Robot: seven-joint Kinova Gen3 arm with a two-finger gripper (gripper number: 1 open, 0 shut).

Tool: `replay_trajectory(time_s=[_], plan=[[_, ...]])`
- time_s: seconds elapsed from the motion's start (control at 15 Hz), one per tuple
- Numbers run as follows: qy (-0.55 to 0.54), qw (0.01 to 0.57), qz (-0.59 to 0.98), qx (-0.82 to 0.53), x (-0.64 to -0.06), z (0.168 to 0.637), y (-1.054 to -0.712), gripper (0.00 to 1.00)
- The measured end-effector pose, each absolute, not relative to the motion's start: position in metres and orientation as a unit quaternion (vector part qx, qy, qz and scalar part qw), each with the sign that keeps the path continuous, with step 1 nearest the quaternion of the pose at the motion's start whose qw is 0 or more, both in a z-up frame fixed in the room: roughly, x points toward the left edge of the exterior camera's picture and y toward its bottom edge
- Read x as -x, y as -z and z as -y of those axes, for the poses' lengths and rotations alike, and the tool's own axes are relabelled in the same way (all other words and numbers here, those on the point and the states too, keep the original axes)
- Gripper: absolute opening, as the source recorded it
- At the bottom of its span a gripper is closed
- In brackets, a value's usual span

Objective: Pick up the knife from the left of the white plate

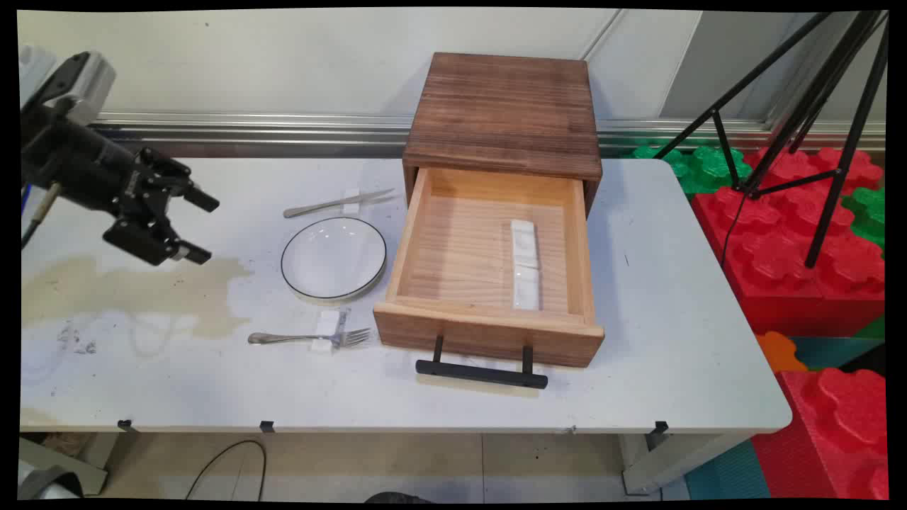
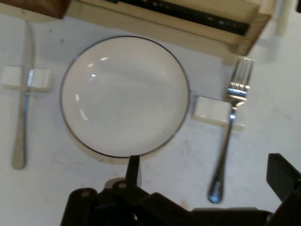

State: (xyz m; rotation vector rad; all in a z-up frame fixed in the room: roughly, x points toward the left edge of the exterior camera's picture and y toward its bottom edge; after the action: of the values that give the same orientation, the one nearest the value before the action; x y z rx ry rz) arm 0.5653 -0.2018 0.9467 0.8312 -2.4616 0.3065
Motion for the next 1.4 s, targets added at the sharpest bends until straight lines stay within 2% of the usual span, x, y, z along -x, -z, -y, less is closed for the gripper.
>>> replay_trajectory(time_s=[0.6, 1.4], plan=[[-0.157, 0.235, 0.904, -0.32, -0.558, 0.264, -0.935, 1.0], [-0.201, 0.167, 0.908, -0.328, -0.558, 0.381, -0.893, 1.0]])
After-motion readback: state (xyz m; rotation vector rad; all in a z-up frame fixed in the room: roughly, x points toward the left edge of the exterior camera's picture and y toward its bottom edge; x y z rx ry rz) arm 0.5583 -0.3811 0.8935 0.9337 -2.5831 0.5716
